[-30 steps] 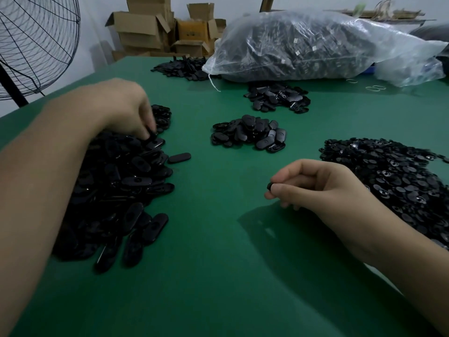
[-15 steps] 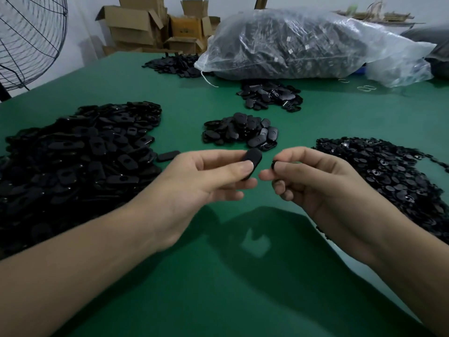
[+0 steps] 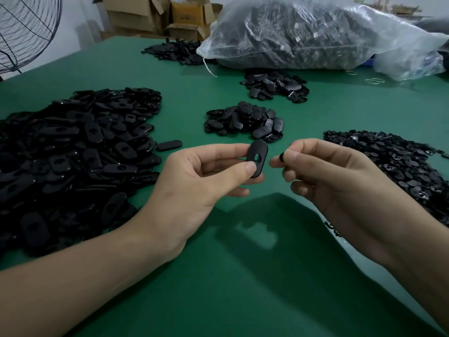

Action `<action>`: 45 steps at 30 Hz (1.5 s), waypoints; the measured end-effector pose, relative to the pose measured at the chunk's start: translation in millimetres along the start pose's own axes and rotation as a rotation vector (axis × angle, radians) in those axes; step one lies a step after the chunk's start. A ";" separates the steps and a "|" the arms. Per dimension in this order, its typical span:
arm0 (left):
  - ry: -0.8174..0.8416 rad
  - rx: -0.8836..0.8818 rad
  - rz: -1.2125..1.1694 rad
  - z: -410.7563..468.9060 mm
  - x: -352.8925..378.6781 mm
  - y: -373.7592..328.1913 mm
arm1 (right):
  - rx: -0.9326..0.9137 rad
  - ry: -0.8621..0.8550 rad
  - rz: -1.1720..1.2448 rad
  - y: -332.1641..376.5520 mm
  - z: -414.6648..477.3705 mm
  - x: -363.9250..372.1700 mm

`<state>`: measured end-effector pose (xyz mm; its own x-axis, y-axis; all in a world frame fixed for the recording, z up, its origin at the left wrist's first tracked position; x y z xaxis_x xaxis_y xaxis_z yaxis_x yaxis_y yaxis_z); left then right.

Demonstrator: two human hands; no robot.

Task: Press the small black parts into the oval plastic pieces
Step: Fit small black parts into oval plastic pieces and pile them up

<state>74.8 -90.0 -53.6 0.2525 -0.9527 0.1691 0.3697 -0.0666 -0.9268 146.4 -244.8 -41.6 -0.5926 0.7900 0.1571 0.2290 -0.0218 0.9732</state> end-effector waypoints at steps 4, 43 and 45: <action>0.004 0.017 0.008 -0.4 1.9 -0.7 | 0.019 0.024 0.055 -1.5 0.2 2.9; 0.079 -0.079 -0.040 -1.8 8.1 9.3 | -0.645 -0.466 -1.078 41.4 -39.1 22.5; 0.076 -0.076 -0.044 -1.7 7.9 9.3 | -0.714 -0.500 -1.181 43.2 -43.8 28.2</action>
<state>78.7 -98.7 -61.5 0.1675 -0.9679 0.1872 0.3092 -0.1287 -0.9422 105.7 -250.3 12.1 0.1966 0.6861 -0.7004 -0.6991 0.5989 0.3905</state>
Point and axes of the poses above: each hand's wrist, its own z-axis towards the middle knuckle, its own x-axis out of the palm, y = z × x, the point moved 8 cm from there along z, towards the middle knuckle, and after that the axes turned 11 degrees about x, right-handed, at the moved point
